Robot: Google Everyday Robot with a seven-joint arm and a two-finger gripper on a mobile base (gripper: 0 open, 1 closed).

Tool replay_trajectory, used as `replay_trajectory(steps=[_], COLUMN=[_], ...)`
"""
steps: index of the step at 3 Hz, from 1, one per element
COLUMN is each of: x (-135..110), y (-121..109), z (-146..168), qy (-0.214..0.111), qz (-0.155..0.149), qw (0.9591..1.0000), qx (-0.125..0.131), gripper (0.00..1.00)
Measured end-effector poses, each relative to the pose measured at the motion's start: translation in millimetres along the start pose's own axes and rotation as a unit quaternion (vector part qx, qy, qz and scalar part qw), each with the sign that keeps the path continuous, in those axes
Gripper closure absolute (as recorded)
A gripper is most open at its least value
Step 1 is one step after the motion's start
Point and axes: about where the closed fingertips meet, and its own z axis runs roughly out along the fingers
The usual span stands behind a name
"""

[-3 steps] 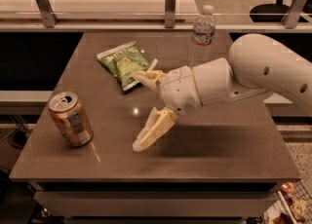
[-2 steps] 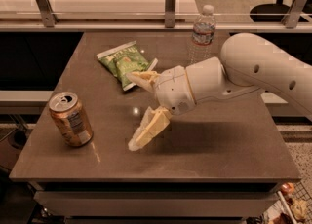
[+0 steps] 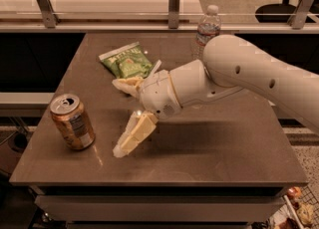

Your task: Pick orange can

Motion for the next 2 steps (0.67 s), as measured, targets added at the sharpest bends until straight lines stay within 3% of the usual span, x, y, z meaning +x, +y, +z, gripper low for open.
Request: replay_trajectory(steps=[2], x=[-12.5], y=[0.3], z=[45.7], qy=[-0.034], qz=[-0.01], qw=[0.9993], qx=[-0.007], gripper=[0.0])
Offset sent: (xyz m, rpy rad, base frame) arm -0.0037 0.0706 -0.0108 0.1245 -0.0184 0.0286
